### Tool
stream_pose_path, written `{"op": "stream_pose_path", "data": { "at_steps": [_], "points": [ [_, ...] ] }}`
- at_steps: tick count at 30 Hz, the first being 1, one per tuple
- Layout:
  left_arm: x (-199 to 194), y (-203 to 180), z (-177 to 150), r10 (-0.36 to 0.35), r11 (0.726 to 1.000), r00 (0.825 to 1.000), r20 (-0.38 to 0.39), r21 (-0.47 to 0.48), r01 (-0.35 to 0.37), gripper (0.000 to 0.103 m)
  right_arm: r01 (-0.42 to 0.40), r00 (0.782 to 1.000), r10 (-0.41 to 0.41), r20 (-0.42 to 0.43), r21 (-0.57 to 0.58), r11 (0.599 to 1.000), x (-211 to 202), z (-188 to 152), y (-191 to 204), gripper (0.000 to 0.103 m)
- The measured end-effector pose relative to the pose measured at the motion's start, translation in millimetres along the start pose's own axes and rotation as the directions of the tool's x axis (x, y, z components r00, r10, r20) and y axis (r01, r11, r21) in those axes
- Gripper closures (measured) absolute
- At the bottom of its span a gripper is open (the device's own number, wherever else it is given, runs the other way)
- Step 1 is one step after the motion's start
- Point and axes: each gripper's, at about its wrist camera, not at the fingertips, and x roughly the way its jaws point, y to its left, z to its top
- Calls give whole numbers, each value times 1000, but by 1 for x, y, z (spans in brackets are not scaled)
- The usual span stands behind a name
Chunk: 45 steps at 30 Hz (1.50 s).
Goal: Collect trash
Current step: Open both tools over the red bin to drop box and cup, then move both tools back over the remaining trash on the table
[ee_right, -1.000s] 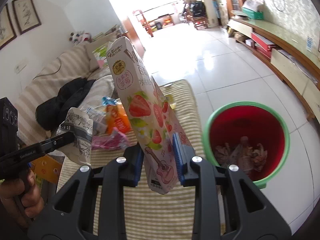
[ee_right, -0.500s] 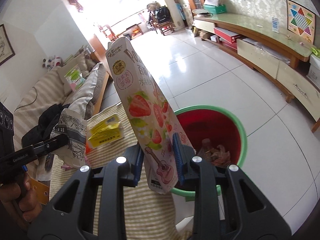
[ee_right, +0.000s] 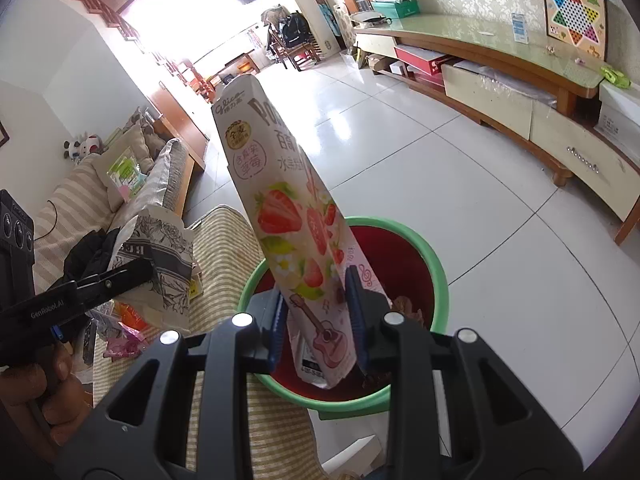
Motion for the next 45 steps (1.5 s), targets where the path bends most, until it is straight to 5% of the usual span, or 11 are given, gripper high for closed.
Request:
{"op": "stream_pose_path", "data": {
  "at_steps": [17,21,22,25,30,32,34,45],
  "points": [
    [10,-4,3,-8,1000,1000,-15,-11,8,90,-16,1000,16,-15,1,1000,11,6,-3,75],
    [5,1,4,-5,1000,1000,1,-29,5,79,-17,999,17,-31,1,1000,14,6,-2,75],
    [3,3,4,-4,999,1000,9,-35,5,69,-13,999,13,-31,3,1000,14,6,-1,74],
    [-3,8,4,-5,999,1000,27,-49,6,51,-4,1000,4,-25,-4,1000,13,5,3,52],
    [-12,17,3,13,998,999,42,-63,-11,35,14,1000,-14,-4,-12,1000,8,4,9,20],
    [-17,20,3,27,997,998,55,-71,-23,16,21,1000,-21,2,-14,1000,6,4,11,12],
    [-22,22,3,58,996,996,64,-71,-53,8,28,1000,-28,4,-19,999,5,3,15,8],
    [-64,54,-14,111,987,989,94,-125,-99,8,60,998,-59,11,-80,995,-5,-2,47,5]
  ]
}}
